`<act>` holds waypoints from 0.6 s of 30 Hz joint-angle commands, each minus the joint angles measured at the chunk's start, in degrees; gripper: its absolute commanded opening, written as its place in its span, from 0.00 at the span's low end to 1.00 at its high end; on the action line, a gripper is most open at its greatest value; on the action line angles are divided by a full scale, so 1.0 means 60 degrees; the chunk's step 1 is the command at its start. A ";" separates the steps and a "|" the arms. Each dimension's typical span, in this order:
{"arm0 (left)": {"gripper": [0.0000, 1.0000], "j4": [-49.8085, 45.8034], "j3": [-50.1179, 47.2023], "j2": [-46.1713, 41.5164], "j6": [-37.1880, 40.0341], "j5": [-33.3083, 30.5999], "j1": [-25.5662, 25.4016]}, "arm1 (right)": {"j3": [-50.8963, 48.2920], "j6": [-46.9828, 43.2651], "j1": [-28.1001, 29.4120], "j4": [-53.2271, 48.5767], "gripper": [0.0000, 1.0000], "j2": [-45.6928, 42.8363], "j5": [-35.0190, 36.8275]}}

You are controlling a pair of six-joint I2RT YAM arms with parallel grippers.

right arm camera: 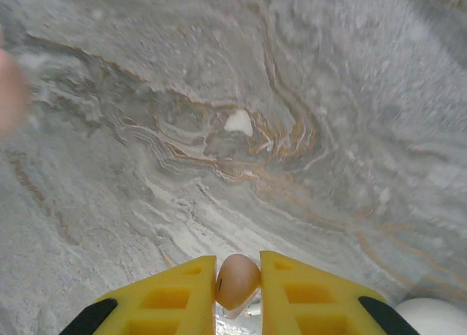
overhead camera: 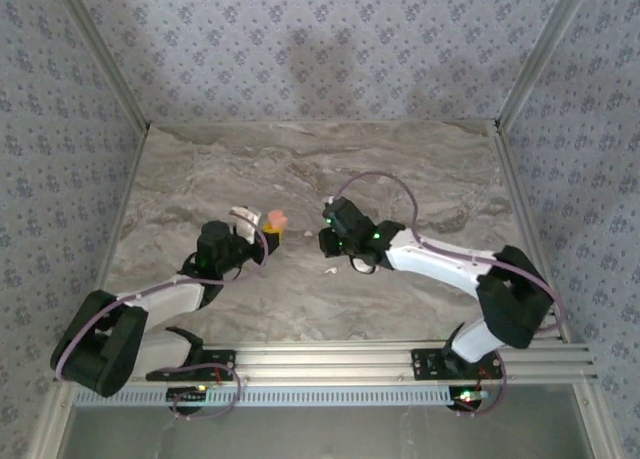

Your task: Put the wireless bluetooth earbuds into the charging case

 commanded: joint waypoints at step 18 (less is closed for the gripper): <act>0.12 0.3084 0.1451 0.2200 0.1635 0.2657 -0.1396 | -0.1324 -0.3136 -0.0473 0.3090 0.21 -0.2812 -0.2046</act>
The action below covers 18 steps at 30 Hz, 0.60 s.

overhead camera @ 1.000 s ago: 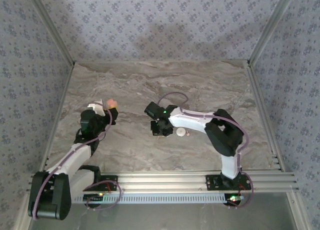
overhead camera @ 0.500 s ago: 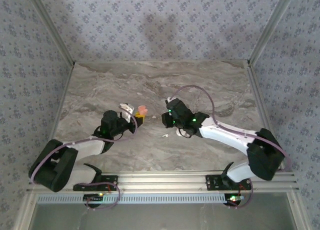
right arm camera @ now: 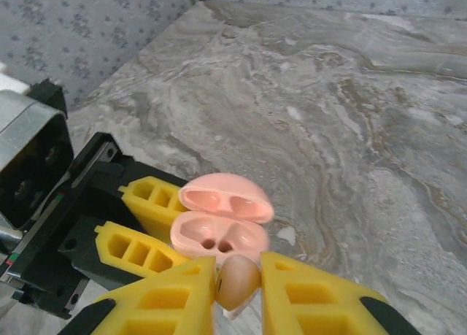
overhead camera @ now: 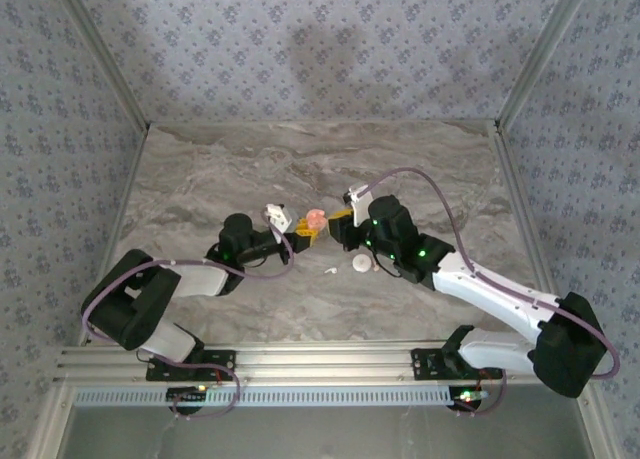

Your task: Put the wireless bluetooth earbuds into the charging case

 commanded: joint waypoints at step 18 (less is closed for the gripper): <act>0.12 -0.0606 0.0417 -0.0740 0.0768 0.0350 -0.0315 | 0.0305 -0.0468 0.0170 0.1060 0.21 0.0433 -0.0173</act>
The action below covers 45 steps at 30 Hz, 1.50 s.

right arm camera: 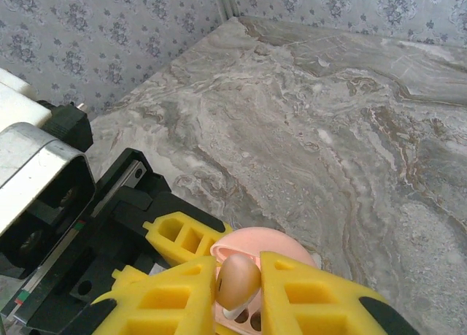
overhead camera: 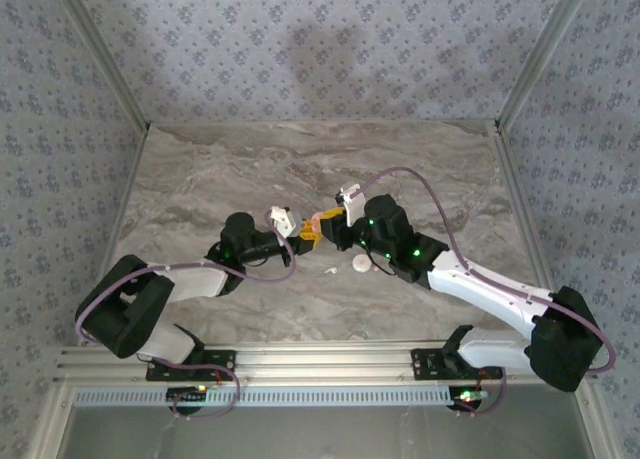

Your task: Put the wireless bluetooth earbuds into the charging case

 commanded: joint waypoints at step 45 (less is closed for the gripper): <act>0.12 -0.0454 0.0168 -0.1035 0.0323 -0.0391 -0.0088 | 0.1005 -0.0865 0.0925 -0.1230 0.20 0.0410 0.2323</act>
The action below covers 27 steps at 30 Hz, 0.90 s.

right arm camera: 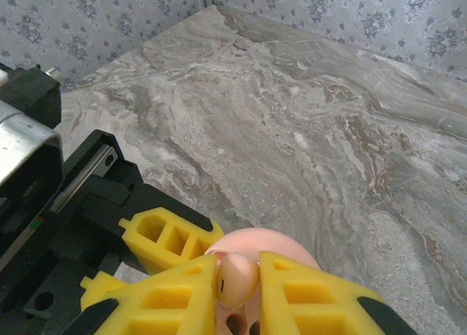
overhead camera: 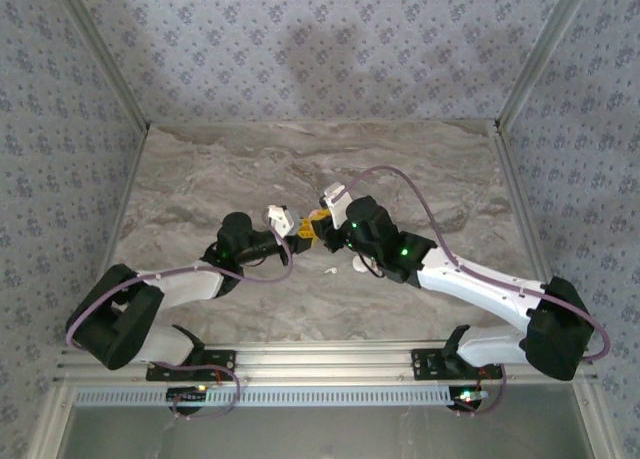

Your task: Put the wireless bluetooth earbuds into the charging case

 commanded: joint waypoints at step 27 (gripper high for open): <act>0.12 -0.0533 0.0176 -0.0592 0.1044 -0.0207 -0.0117 | 0.0308 -0.0516 0.0110 -0.0955 0.19 -0.0664 0.0458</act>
